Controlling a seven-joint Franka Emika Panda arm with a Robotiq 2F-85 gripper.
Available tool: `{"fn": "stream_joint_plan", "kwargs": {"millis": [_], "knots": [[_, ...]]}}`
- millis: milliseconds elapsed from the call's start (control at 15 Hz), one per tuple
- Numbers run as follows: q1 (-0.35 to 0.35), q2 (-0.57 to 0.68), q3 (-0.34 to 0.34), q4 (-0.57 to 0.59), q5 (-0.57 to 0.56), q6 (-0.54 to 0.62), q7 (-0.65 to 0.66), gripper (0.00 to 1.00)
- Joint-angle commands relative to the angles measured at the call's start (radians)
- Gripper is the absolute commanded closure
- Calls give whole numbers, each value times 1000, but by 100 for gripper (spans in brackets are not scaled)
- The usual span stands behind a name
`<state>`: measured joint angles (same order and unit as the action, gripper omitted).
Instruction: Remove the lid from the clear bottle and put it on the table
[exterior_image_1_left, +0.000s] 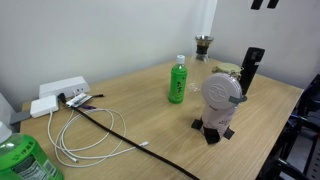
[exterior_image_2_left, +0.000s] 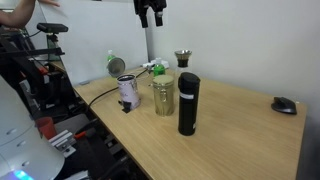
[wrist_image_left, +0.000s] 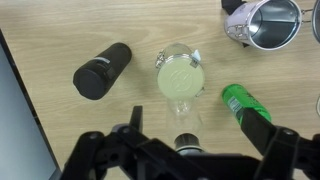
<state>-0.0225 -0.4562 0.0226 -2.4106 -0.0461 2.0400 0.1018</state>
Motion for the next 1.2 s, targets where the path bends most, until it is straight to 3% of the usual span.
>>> {"fn": "stream_joint_plan", "kwargs": {"millis": [0,533,1133], "knots": [[-3,2,4,2,-10,11,6,0],[9,107,34,54,-22,197,8,0],[23,320,38,224,-88,169,-12,0]]}}
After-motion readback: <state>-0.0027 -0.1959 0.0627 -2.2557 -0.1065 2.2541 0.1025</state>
